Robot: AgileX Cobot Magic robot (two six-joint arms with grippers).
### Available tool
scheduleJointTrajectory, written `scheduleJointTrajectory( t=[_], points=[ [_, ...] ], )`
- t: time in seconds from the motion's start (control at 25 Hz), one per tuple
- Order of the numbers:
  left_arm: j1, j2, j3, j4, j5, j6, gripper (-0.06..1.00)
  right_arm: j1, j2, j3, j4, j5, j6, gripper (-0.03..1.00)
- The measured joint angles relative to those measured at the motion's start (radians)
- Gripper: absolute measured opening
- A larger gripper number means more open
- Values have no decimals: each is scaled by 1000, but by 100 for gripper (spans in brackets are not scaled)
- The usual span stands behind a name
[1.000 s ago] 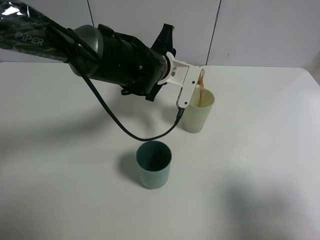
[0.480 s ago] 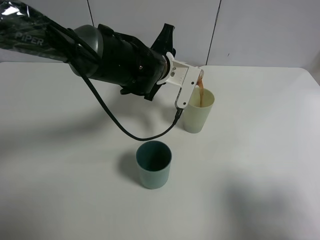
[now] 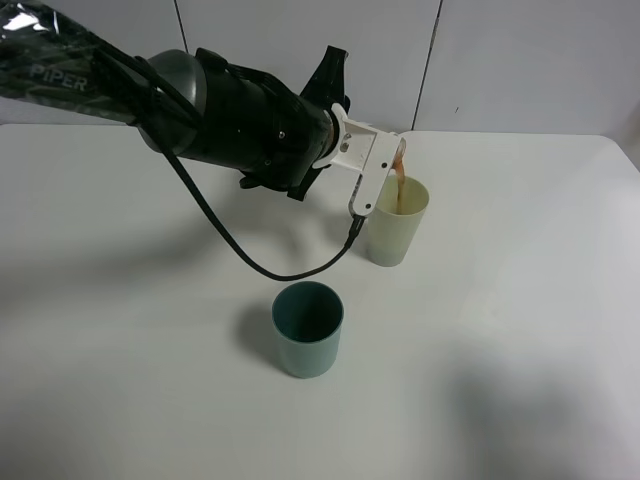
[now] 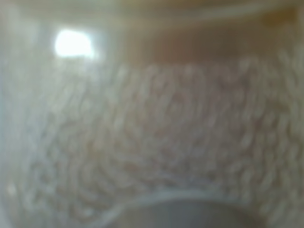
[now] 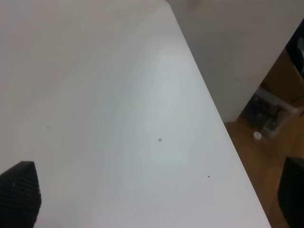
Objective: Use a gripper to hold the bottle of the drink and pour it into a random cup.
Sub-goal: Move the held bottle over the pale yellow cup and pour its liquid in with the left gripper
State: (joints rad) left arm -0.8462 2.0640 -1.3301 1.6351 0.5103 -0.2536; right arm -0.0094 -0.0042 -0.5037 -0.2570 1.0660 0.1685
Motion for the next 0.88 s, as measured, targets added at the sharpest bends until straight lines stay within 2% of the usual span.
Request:
scheduleJointTrajectory(
  t=[0.88],
  points=[
    [-2,0,0,20,7,1,33,0,0,0,0,0,0,100]
  ],
)
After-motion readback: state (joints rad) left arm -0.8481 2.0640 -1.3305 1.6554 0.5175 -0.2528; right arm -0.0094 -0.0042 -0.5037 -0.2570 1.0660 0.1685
